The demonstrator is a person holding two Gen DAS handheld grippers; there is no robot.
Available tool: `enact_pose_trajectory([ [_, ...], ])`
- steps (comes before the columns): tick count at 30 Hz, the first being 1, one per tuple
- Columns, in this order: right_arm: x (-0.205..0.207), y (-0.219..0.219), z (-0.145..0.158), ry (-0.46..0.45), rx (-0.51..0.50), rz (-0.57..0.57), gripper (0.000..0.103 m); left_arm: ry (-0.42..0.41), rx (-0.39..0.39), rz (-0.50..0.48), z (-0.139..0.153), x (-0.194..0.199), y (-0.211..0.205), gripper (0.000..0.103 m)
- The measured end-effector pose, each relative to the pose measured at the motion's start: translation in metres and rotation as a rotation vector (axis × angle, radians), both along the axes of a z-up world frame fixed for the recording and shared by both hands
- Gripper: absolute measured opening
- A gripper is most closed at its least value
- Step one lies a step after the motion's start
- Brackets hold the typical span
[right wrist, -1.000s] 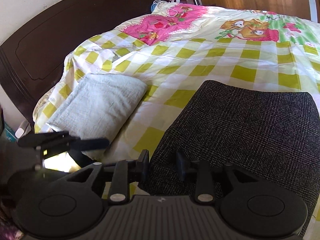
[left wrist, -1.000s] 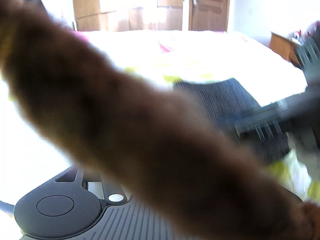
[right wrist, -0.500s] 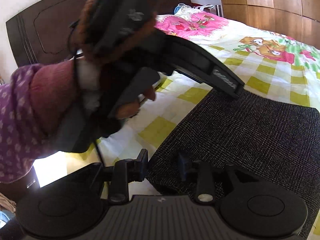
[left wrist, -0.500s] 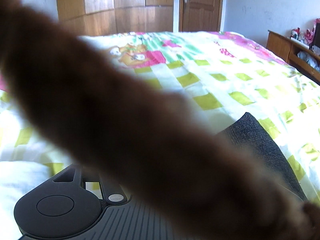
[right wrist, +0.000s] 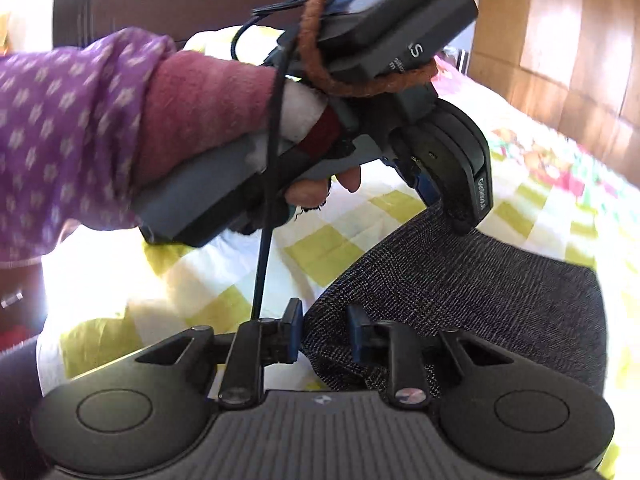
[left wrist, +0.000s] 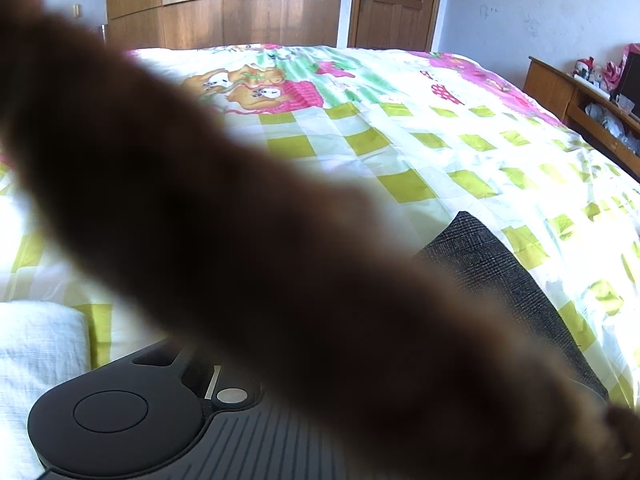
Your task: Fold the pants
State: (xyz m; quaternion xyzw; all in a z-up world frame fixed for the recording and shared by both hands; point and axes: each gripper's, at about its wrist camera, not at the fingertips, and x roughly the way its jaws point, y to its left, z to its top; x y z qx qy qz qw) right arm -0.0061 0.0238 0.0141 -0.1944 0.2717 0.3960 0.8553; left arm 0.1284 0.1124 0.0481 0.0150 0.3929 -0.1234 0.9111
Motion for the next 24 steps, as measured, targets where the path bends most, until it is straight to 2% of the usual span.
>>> enact_pose_trajectory([
  [2, -0.002, -0.003, 0.004, -0.026, -0.017, 0.002, 0.029, -0.009, 0.000, -0.003, 0.004, -0.003, 0.001, 0.019],
  [8, -0.001, -0.020, 0.025, -0.058, -0.008, -0.035, 0.025, -0.034, -0.014, -0.012, 0.015, 0.000, -0.002, 0.017],
  [11, -0.004, -0.029, 0.040, -0.135, -0.053, -0.041, 0.025, -0.052, -0.029, -0.012, 0.021, 0.001, -0.002, 0.016],
  [13, -0.003, -0.035, 0.054, -0.189, -0.084, -0.047, 0.024, -0.071, -0.051, -0.004, 0.026, 0.002, 0.000, 0.016],
  [16, -0.004, -0.033, 0.067, -0.194, -0.071, -0.029, 0.025, -0.106, -0.094, 0.001, 0.031, -0.004, 0.007, 0.016],
  [18, -0.013, -0.015, 0.046, -0.216, -0.112, 0.009, 0.025, -0.095, -0.078, 0.009, 0.020, -0.008, 0.010, 0.016],
  [20, -0.011, 0.002, 0.012, -0.151, -0.147, 0.030, 0.025, -0.041, -0.041, 0.035, -0.006, -0.009, 0.015, 0.017],
  [21, -0.014, 0.010, -0.004, -0.134, -0.159, 0.051, 0.025, -0.029, -0.050, 0.049, -0.018, -0.012, 0.022, 0.017],
  [24, -0.033, 0.029, -0.020, -0.229, -0.215, 0.095, 0.027, -0.040, -0.109, 0.075, -0.021, -0.020, 0.038, 0.018],
])
